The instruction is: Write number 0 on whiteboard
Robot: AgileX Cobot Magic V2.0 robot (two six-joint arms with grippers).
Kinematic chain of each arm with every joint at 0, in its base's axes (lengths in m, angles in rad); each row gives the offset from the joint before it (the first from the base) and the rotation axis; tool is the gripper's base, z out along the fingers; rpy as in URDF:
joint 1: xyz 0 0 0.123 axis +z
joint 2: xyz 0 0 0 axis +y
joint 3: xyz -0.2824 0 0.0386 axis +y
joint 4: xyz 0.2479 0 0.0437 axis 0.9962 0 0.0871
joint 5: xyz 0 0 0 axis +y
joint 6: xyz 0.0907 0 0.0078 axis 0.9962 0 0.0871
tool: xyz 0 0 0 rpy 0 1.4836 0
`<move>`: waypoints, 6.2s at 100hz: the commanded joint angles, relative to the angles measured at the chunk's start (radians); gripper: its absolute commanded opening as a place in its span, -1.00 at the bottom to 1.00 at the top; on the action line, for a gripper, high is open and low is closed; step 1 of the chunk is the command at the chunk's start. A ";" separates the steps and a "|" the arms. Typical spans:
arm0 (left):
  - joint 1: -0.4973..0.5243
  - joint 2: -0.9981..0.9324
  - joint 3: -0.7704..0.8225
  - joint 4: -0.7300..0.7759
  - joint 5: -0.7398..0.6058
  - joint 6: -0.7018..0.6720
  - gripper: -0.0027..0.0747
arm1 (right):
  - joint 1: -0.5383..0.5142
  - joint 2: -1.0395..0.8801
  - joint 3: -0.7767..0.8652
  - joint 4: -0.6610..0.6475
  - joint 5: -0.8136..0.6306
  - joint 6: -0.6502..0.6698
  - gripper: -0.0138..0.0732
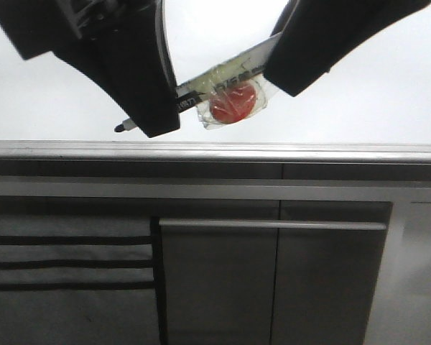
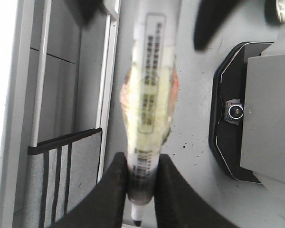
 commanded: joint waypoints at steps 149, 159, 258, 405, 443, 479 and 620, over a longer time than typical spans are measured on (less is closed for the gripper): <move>0.407 -0.463 0.315 -0.394 -0.482 -0.098 0.27 | -0.583 -0.207 0.170 0.536 -0.048 0.049 -0.60; 0.471 -0.540 0.420 -0.451 -0.570 -0.167 0.27 | -0.677 -0.207 0.249 0.675 -0.057 0.049 -0.60; 0.535 -0.672 0.641 -0.505 -0.815 -0.211 0.27 | -0.493 0.043 -0.087 0.100 0.014 0.473 -0.60; 0.458 -0.618 0.483 -0.481 -0.460 0.069 0.27 | -0.297 -0.044 -0.144 0.204 0.116 0.064 -0.60; 0.152 -0.374 0.287 -0.481 -0.298 0.218 0.27 | -0.172 -0.109 0.012 0.204 0.031 -0.170 -0.60; 0.073 -0.173 0.142 -0.418 -0.271 0.228 0.26 | -0.109 -0.109 0.011 0.202 -0.045 -0.328 -0.60; 0.122 -0.171 0.144 -0.340 -0.368 0.149 -0.91 | -0.189 -0.190 -0.015 0.259 -0.041 -0.263 -0.01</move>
